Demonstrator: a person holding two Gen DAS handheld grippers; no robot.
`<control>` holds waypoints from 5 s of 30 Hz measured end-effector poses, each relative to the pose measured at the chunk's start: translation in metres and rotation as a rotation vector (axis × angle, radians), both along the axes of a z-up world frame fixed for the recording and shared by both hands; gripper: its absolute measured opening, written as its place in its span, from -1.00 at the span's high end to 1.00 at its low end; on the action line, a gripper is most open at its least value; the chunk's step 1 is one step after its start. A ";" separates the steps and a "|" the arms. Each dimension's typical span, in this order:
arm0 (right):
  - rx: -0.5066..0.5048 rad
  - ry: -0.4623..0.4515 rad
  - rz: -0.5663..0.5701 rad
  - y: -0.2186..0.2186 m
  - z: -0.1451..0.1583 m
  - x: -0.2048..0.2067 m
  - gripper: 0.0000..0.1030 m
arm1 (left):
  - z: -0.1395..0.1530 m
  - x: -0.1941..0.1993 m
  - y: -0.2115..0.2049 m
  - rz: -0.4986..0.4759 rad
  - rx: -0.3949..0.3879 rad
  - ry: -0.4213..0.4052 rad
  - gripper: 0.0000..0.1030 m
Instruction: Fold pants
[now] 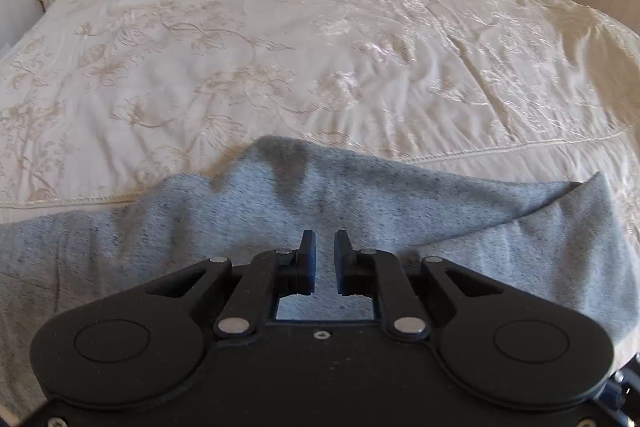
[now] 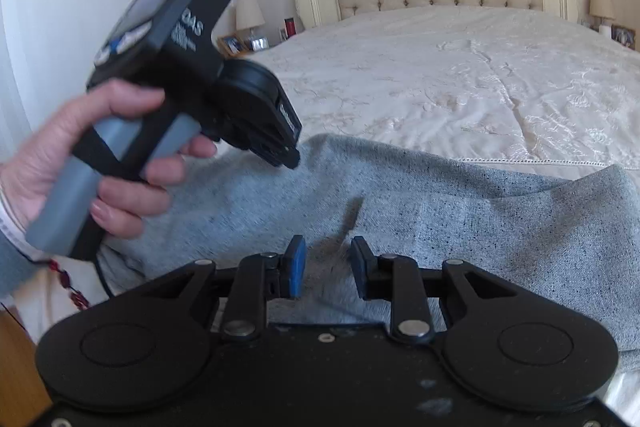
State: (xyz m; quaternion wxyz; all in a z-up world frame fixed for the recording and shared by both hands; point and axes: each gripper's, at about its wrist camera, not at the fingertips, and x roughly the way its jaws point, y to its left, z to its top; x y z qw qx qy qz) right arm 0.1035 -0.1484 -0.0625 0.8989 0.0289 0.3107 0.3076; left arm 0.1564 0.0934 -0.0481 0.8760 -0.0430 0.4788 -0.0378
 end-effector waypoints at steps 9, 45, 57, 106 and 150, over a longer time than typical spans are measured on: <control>0.052 0.035 -0.324 -0.093 0.022 0.026 0.40 | -0.003 -0.025 -0.038 -0.148 -0.085 0.034 0.50; 0.117 0.297 -0.349 -0.179 -0.034 0.042 0.45 | -0.001 -0.044 -0.056 -0.062 -0.046 0.050 0.94; 0.143 0.242 -0.351 -0.176 -0.021 0.033 0.40 | -0.001 -0.055 -0.061 -0.123 -0.002 0.008 0.94; -0.045 0.060 -0.326 -0.065 0.010 0.017 0.31 | 0.027 -0.101 0.138 0.353 0.168 -0.001 0.72; -0.154 0.142 -0.194 0.018 -0.037 0.018 0.23 | -0.039 -0.121 0.287 0.447 -0.289 0.156 0.08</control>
